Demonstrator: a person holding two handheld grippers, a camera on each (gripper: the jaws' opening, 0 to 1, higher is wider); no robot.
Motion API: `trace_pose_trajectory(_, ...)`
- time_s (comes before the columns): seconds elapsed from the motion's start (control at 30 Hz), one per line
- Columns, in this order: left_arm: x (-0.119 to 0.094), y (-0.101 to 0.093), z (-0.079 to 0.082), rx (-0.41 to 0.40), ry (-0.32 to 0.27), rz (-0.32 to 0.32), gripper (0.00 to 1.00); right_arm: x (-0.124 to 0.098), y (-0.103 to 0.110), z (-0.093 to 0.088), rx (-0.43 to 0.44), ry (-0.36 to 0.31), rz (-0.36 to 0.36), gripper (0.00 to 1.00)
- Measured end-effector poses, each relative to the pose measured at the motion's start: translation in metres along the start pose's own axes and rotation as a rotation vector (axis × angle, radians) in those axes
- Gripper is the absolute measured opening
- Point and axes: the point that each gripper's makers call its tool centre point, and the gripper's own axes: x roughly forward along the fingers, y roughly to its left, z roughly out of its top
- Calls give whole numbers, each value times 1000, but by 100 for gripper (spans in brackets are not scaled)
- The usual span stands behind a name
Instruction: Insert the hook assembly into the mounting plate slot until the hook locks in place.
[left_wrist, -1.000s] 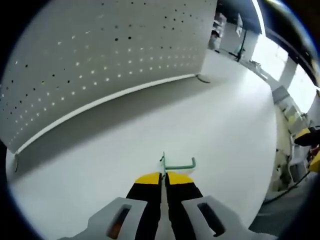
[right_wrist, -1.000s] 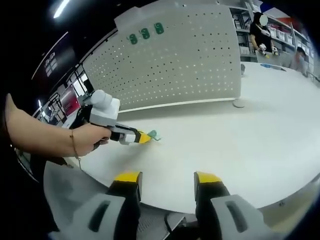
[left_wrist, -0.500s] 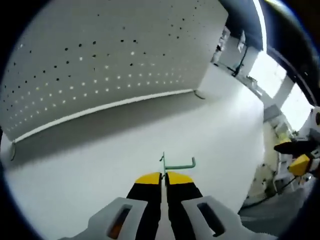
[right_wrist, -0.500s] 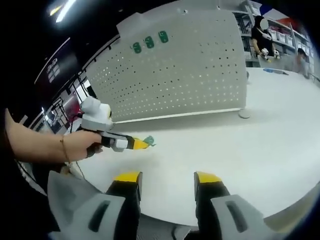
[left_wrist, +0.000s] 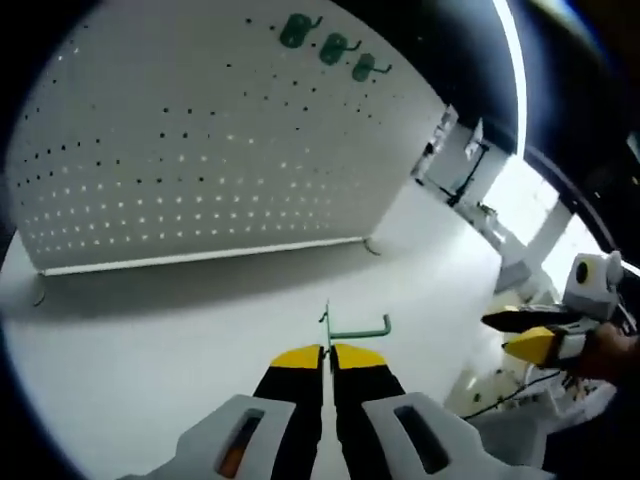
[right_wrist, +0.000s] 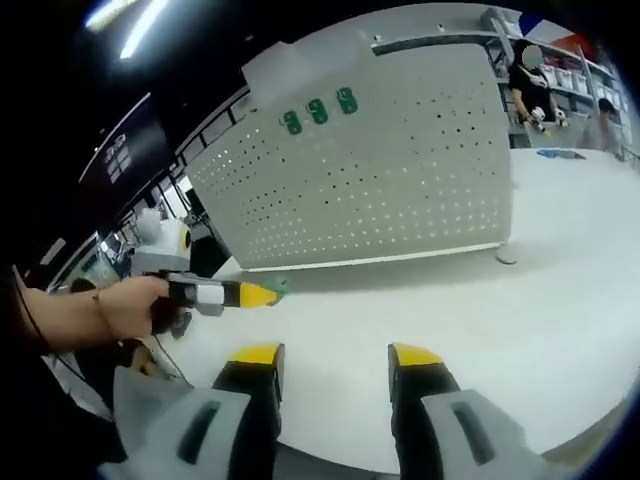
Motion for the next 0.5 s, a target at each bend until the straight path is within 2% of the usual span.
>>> trace_pose_trajectory(0.27, -38, -13, 11, 35, -67, -5, 1, 19, 49, 13, 33, 2, 124, 32)
trace_pose_trajectory(0.37, -49, -19, 12, 46, -88, -27, 1, 25, 67, 19, 27, -7, 169, 30)
trace_pose_trajectory(0.5, -63, -27, 13, 43, -137, -55, 1, 32, 94, 29, 73, -22, 246, 27)
